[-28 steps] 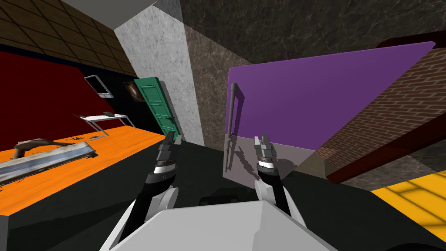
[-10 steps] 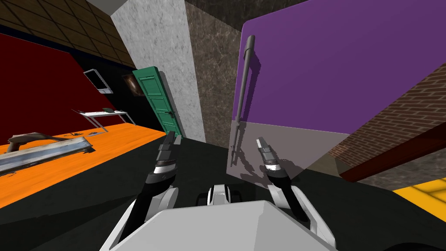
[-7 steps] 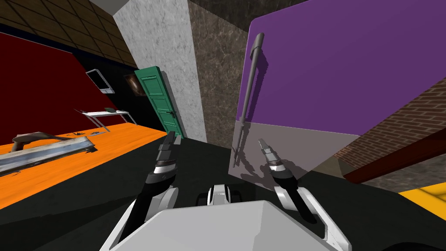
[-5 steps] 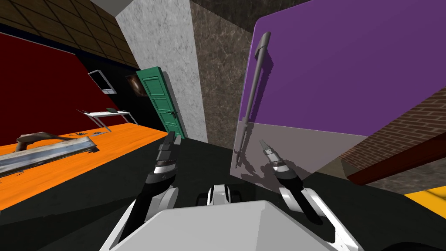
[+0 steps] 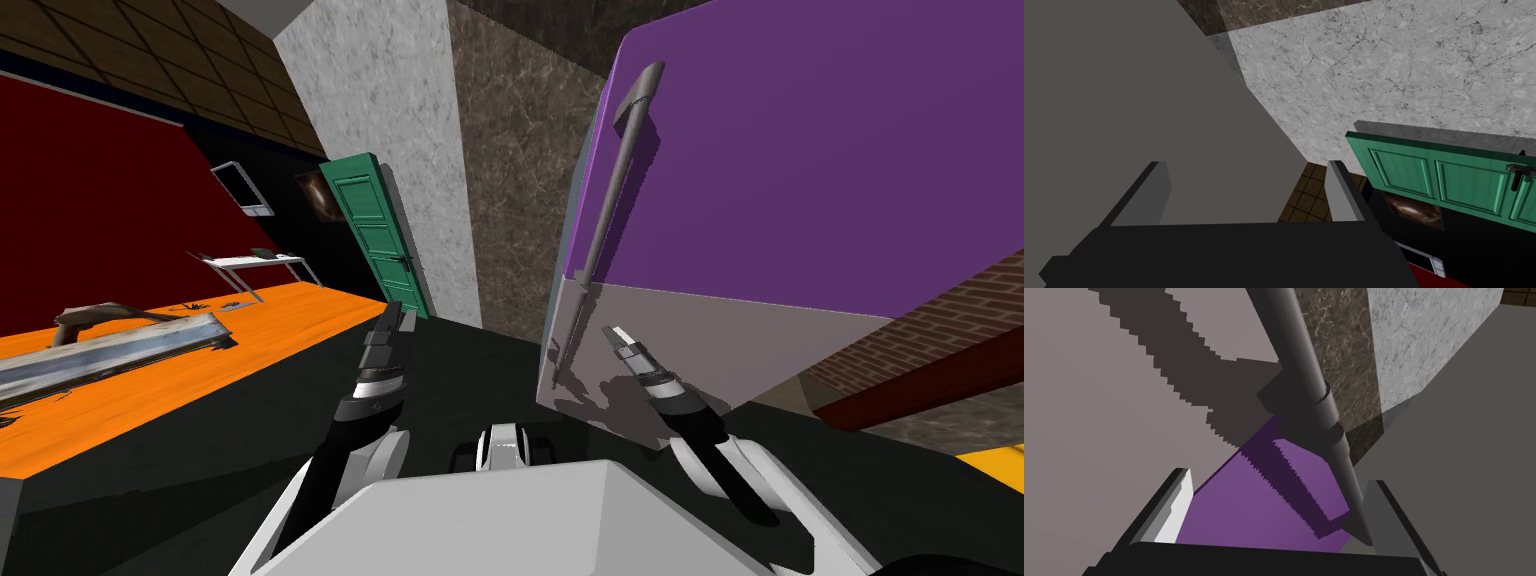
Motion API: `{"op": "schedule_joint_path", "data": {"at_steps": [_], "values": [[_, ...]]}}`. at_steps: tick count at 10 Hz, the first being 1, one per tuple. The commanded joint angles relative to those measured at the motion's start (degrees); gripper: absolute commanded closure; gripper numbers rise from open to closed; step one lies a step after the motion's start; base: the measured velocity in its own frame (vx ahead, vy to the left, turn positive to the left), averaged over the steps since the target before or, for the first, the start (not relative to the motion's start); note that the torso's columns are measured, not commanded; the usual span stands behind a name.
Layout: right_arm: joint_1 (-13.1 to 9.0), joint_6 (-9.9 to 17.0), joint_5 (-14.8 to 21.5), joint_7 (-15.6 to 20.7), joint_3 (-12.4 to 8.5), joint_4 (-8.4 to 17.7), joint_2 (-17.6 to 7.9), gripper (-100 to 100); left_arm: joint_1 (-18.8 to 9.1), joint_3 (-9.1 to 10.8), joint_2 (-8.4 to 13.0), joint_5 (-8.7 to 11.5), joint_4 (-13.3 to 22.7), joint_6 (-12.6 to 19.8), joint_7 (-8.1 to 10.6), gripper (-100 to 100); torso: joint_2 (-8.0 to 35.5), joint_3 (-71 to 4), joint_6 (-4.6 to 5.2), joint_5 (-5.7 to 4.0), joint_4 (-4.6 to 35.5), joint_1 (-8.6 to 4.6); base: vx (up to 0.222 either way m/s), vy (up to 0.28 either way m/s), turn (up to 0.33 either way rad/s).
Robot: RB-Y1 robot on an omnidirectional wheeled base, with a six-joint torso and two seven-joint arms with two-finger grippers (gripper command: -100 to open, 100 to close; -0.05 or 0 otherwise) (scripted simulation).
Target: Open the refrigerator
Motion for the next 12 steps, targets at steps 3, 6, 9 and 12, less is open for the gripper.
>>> {"op": "schedule_joint_path", "data": {"at_steps": [3, 6, 9, 12], "values": [[1.5, -1.0, 6.6, -1.2, -7.3, 3.1, -4.3, -100, 0.0, 0.0, 0.0, 0.0, 0.0, 0.0, 0.0, 0, -0.1, 0.0, -0.01, -0.05, 0.0, -0.15, 0.041, 0.118, 0.02], [2.2, -1.3, 10.5, -1.9, -11.8, 5.0, -7.2, -100, 0.0, 0.0, 0.0, 0.0, 0.0, 0.0, 0.0, 0, 0.0, 0.0, 0.0, -0.06, 0.0, -0.19, 0.033, 0.123, 0.015], [2.9, -1.5, 14.5, -2.5, -16.0, 7.0, -10.4, -100, 0.0, 0.0, 0.0, 0.0, 0.0, 0.0, 0.0, 0, -0.1, 0.0, -0.01, -0.02, 0.0, -0.07, 0.05, 0.148, 0.015], [3.9, -1.8, 19.8, -3.5, -21.8, 10.4, -15.6, -100, 0.0, 0.0, 0.0, 0.0, 0.0, 0.0, 0.0, 0, 0.0, 0.0, 0.0, -0.06, 0.0, -0.16, 0.038, 0.126, 0.021]]}}
